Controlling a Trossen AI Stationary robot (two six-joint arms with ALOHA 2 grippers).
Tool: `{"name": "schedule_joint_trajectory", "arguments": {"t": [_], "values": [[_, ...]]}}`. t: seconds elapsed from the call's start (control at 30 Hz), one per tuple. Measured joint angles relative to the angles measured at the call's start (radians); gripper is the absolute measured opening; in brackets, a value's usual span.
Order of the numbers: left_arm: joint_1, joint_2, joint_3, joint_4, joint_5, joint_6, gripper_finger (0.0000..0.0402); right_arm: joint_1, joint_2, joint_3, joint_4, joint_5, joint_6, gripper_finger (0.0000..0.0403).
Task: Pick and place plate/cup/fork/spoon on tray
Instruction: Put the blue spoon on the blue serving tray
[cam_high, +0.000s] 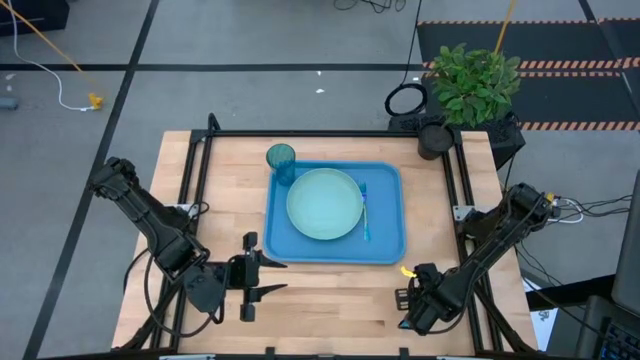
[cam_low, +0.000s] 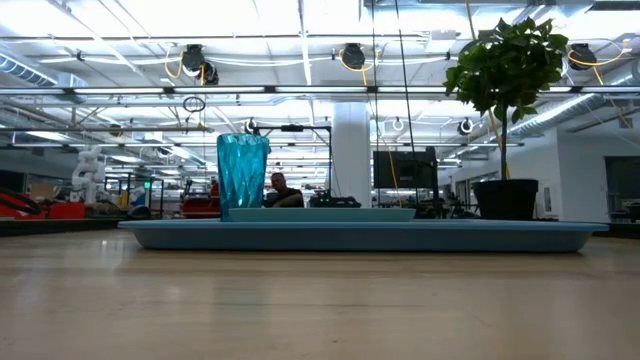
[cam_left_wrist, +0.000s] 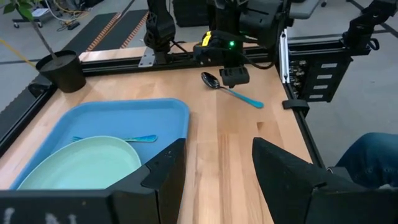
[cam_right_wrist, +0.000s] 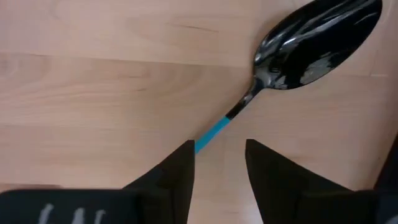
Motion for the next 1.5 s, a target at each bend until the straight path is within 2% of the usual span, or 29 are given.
{"name": "schedule_joint_trajectory", "arguments": {"t": [0.3,0.67,0.83,1.5], "values": [[-0.003,0.000,0.000,0.002,0.000,-0.018,0.0186,0.000,0.041,-0.008,-0.021,0.003,0.002,0.0121],[-0.014,0.000,0.000,0.008,0.000,-0.010,0.0186,0.000,0.034,-0.138,0.139,0.002,0.003,0.0103],[-0.014,0.000,0.000,0.009,0.000,-0.008,0.0186,0.000,0.034,-0.142,0.128,0.033,-0.031,0.0087],[-0.013,0.000,0.000,0.060,0.000,0.019,0.0186,-0.001,0.035,-0.144,0.127,0.031,-0.111,0.0026]]}}
